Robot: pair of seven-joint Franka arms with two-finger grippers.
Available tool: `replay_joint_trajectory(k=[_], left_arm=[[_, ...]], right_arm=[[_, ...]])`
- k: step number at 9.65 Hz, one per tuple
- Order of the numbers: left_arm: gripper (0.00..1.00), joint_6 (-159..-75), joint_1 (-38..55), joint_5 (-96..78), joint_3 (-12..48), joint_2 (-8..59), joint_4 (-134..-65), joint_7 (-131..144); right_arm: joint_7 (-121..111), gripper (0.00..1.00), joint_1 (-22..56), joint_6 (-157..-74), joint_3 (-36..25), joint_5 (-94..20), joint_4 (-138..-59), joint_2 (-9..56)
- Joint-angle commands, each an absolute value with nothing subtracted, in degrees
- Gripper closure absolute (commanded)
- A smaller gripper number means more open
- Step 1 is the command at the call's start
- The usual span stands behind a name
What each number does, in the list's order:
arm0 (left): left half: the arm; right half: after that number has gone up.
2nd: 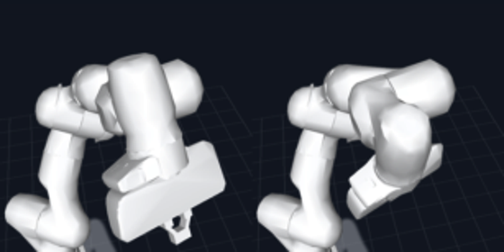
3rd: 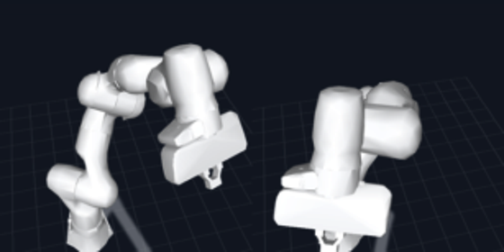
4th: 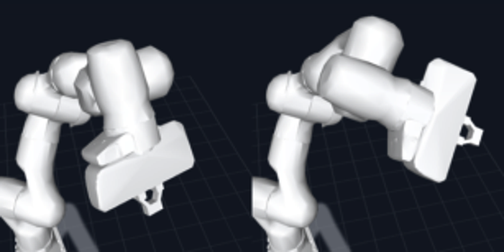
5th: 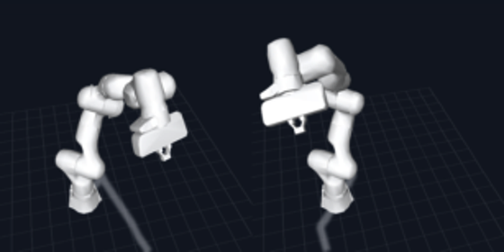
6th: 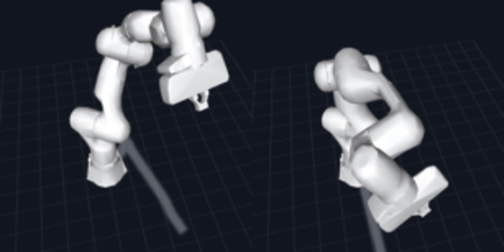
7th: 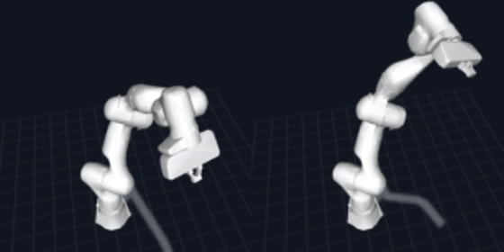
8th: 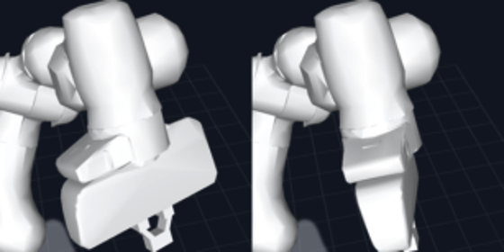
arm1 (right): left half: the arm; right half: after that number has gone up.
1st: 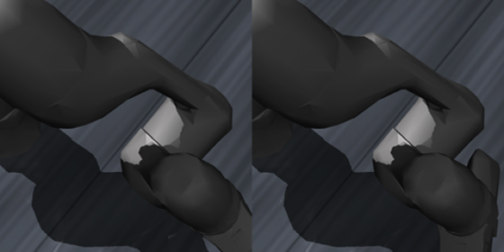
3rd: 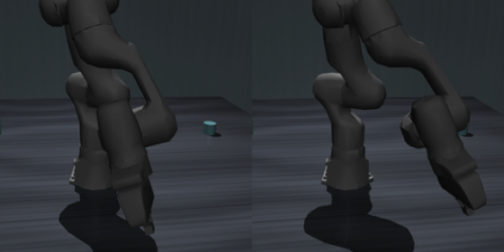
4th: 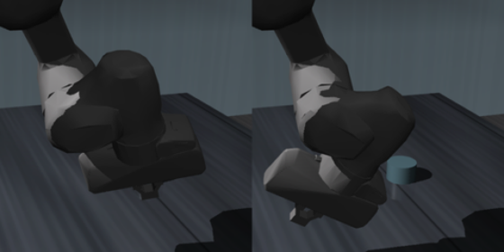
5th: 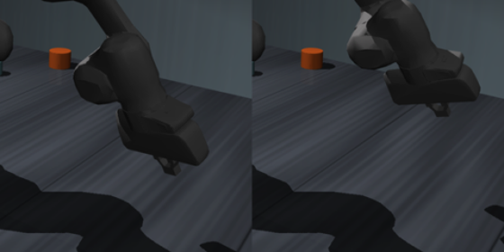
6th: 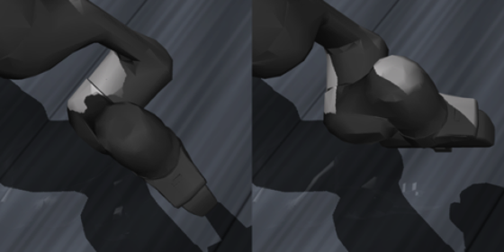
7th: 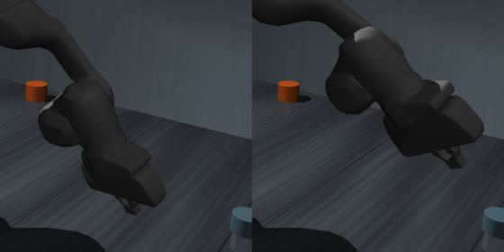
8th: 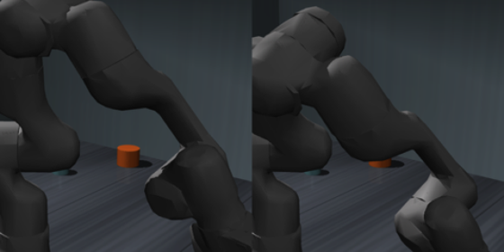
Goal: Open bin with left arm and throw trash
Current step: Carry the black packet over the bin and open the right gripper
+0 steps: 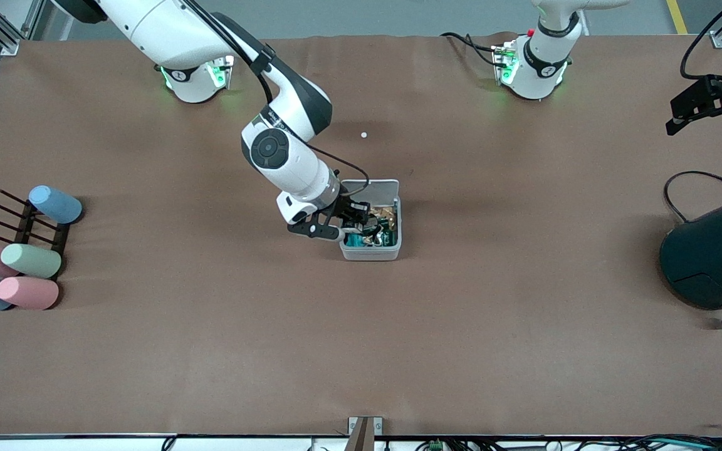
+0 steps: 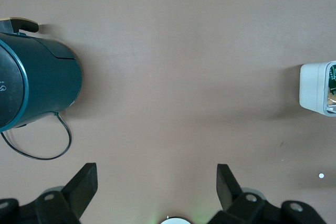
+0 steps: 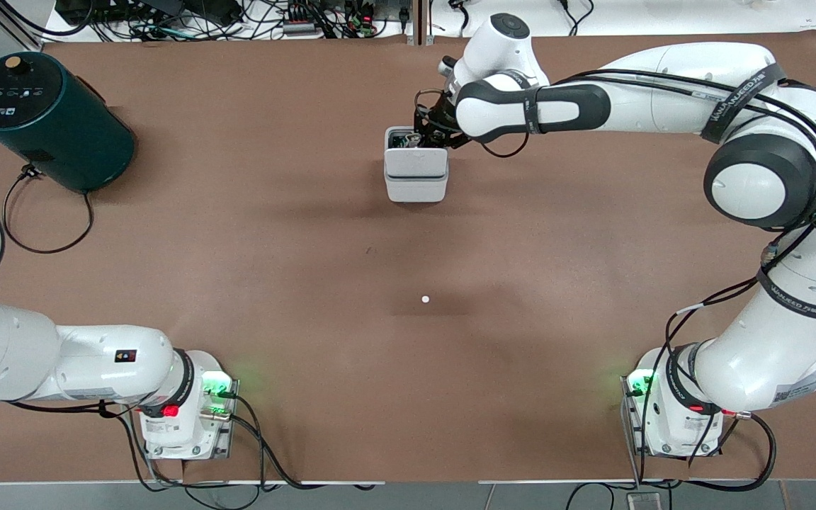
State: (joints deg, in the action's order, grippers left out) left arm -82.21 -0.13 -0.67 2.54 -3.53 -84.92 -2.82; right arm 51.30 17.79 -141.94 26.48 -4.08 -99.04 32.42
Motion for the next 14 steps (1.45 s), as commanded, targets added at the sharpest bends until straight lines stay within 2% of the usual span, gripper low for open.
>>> replay_joint_trajectory(k=[1, 5, 6, 7, 8, 12, 14], left_arm=[[0.00, -82.3, 0.3, -0.9, 1.7, -5.2, -86.5, -3.8], [0.00, -82.3, 0.2, -1.2, 1.6, -5.1, -86.5, -3.8], [0.00, -82.3, 0.2, -1.2, 1.3, -5.1, -86.5, -3.9], [0.00, -82.3, 0.3, -1.2, 1.3, -5.1, -86.5, -3.9], [0.00, -82.4, 0.4, -1.2, 1.3, -5.0, -86.4, -3.8], [0.00, -82.4, 0.5, -1.3, 1.2, -4.6, -86.1, -3.9], [0.00, -82.6, 0.5, -1.3, 1.2, -4.6, -86.2, -3.9]], right_arm=[[51.9, 0.56, 18.8, -141.2, 26.0, -3.6, -97.9, 33.0], [52.0, 0.51, 19.5, -141.0, 26.0, -1.4, -98.2, 33.9], [52.0, 0.36, 19.5, -141.0, 26.0, -1.4, -98.2, 34.0], [52.1, 0.14, 19.5, -141.0, 26.0, -1.4, -98.1, 34.0], [52.1, 0.04, 19.3, -141.0, 26.0, -1.4, -98.0, 34.0], [51.8, 0.03, 19.0, -140.8, 26.0, -1.4, -97.7, 33.5], [51.5, 0.02, 18.0, -137.7, 26.0, -1.3, -96.9, 32.0]])
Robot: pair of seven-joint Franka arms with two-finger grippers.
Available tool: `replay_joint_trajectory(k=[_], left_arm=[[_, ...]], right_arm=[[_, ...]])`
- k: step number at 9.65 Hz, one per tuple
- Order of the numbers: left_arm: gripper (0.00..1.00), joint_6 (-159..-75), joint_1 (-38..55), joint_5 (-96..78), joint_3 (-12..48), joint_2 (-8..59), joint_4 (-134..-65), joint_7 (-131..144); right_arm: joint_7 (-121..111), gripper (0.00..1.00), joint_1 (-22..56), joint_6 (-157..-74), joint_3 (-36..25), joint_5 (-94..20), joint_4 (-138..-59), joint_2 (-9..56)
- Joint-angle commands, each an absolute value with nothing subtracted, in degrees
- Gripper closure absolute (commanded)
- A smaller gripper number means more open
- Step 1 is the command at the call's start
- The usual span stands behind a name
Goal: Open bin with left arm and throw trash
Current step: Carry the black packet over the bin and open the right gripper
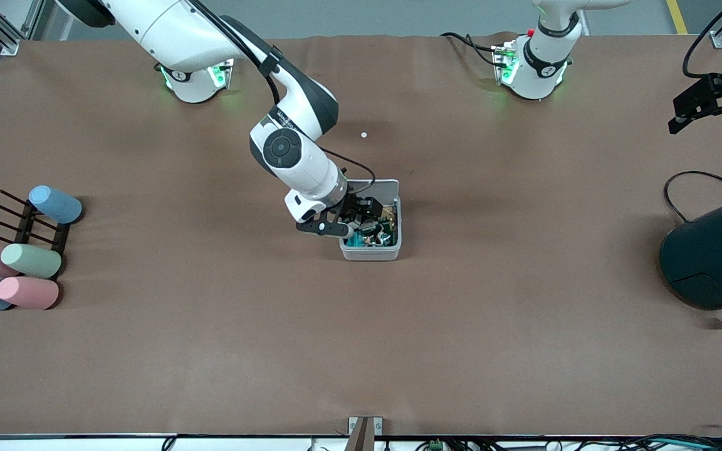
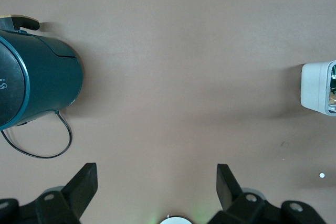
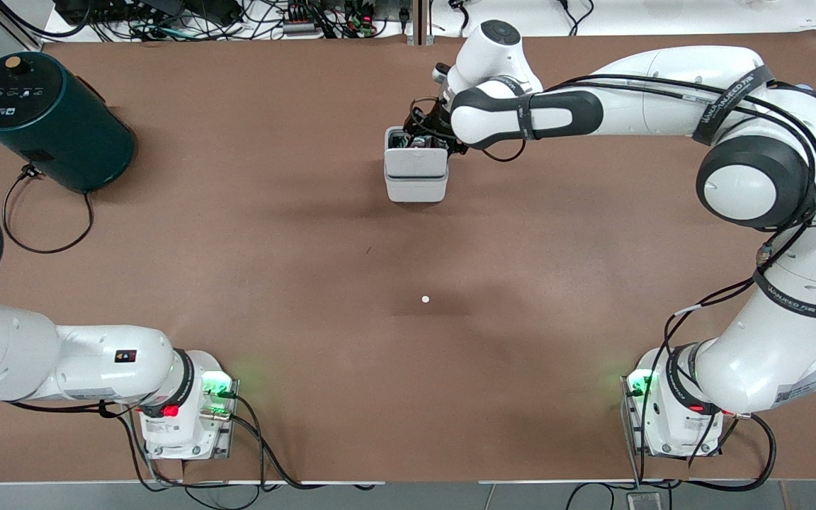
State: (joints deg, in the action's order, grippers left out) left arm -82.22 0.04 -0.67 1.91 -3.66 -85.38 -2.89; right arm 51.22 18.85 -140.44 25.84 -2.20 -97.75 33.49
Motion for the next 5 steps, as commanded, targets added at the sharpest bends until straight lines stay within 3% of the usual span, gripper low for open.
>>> replay_joint_trajectory(k=[1, 5], left_arm=[[0.00, -82.6, 0.5, -1.3, 1.2, -4.6, -86.1, -3.9], [0.00, -82.6, 0.5, -1.3, 1.1, -4.5, -86.2, -3.9]], right_arm=[[51.4, 0.02, 17.6, -134.4, 25.9, -1.2, -95.2, 31.6], [42.8, 0.02, 13.0, -122.5, 26.1, 3.5, -92.5, 29.9]])
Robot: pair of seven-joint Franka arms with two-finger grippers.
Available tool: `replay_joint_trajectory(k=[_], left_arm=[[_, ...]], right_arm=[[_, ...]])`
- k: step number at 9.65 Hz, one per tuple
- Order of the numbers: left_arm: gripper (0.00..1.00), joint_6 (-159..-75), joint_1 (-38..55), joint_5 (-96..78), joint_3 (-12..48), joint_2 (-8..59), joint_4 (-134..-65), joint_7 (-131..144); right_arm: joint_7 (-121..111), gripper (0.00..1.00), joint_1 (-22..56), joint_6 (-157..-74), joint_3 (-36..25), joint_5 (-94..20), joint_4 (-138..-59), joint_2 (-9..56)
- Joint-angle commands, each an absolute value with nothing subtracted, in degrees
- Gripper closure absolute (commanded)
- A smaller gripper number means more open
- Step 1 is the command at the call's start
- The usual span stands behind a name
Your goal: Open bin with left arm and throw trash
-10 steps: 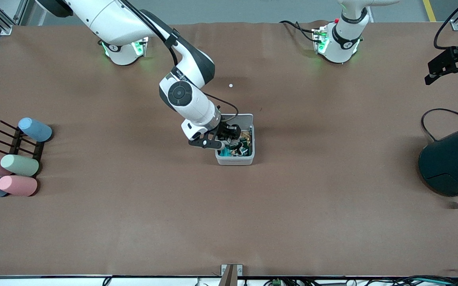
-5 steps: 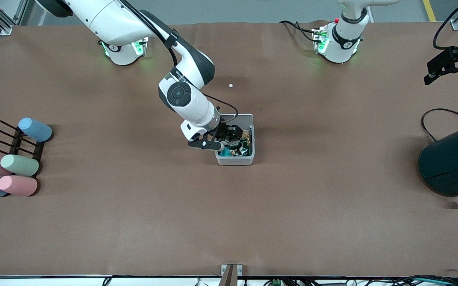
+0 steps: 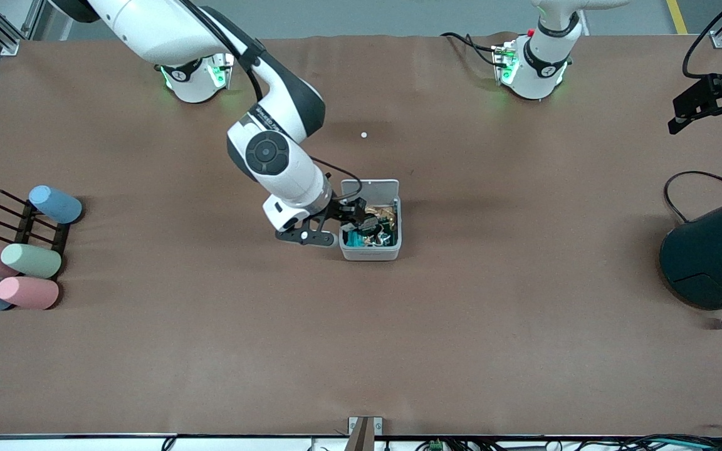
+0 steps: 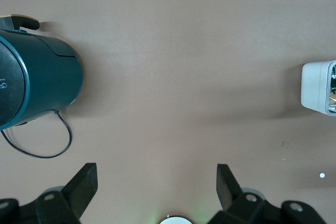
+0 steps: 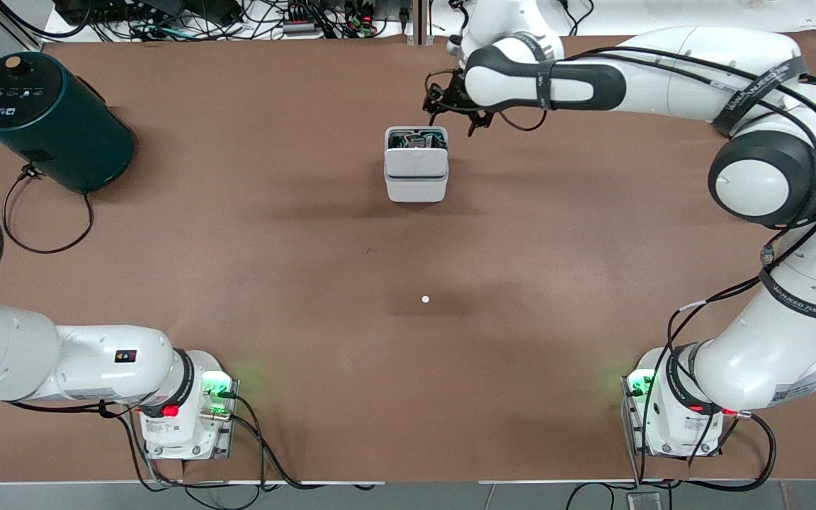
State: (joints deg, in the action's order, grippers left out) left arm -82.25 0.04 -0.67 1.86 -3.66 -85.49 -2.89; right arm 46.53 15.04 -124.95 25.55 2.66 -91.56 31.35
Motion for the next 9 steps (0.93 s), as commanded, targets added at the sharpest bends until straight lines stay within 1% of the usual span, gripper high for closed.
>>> replay_joint_trajectory(k=[1, 2, 3, 4, 6, 7, 9], left_arm=[[0.00, -82.7, 0.5, -1.1, 1.1, -4.5, -86.2, -4.0], [0.00, -82.7, 0.5, -1.1, 1.1, -4.5, -86.1, -4.0], [0.00, -82.7, 0.4, -1.1, 1.0, -4.5, -86.1, -4.0], [0.00, -82.6, 0.3, -1.1, 0.9, -4.5, -86.2, -4.2], [0.00, -82.6, 0.3, -1.1, 0.9, -4.5, -86.1, -4.3], [0.00, -82.6, 0.3, -1.1, 0.9, -4.5, -86.1, -4.3], [0.00, -82.6, 0.2, -1.1, 0.9, -4.5, -86.0, -4.6]], right_arm=[[39.1, 0.02, 10.7, -119.9, 26.0, 3.5, -92.7, 28.7], [34.5, 0.02, 8.4, -117.8, 26.1, 3.5, -92.7, 27.6], [30.5, 0.02, 7.0, -115.4, 25.5, 3.5, -93.1, 24.8], [27.3, 0.02, 5.8, -112.6, 23.1, 3.4, -93.3, 23.2], [20.7, 0.01, 5.5, -107.3, 17.0, 2.6, -95.0, 17.4], [17.7, 0.01, 5.4, -104.0, 13.7, 2.6, -94.9, 15.4], [7.5, 0.01, 5.2, -100.1, 6.2, 1.3, -94.9, 12.0]])
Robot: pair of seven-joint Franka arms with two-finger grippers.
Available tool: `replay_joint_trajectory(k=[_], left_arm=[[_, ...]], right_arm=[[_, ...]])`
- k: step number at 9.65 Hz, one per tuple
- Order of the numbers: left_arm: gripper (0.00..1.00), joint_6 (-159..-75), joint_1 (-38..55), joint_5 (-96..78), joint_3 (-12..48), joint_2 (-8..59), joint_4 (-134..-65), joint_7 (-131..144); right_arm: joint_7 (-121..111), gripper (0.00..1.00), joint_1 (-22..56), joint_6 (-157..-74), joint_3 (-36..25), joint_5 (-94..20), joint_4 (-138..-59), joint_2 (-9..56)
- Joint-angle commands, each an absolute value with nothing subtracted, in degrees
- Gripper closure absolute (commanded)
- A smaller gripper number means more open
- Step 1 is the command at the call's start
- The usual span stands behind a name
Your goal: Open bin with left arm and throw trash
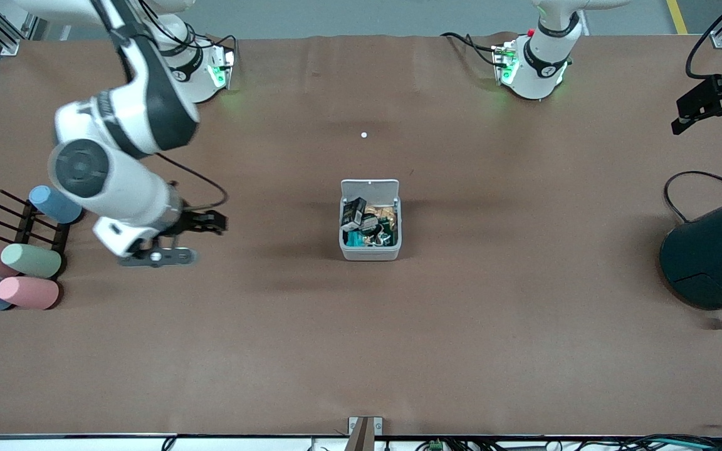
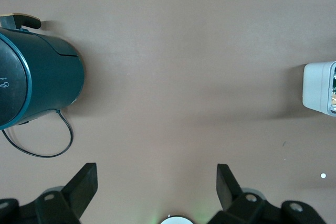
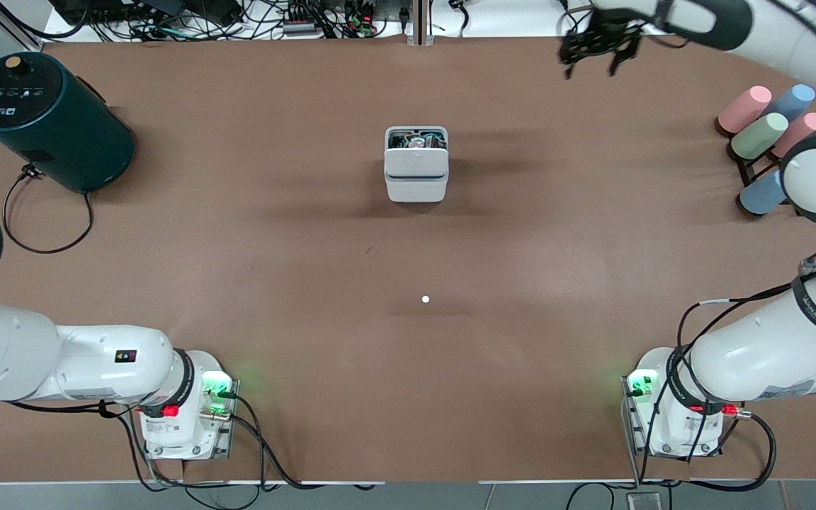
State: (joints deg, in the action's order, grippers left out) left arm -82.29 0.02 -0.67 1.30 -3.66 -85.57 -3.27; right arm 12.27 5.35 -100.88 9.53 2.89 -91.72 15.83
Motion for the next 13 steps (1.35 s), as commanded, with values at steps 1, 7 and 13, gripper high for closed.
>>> replay_joint_trajectory(k=[1, 7, 13], left_arm=[[0.00, -82.6, 0.2, -1.0, 0.9, -4.5, -86.0, -4.6], [0.00, -82.5, 0.0, -0.5, 1.1, -3.3, -85.6, -3.7], [0.00, -82.4, -0.4, -0.4, 1.0, -3.1, -84.6, -3.8]], right_arm=[[5.7, 0.00, 4.8, -99.3, 2.8, -2.3, -94.9, 10.7], [1.6, 0.00, -0.6, -97.2, -5.8, -3.7, -94.8, 1.9], [-1.0, 0.00, -1.0, -92.3, -5.5, -0.2, -90.4, -1.2]])
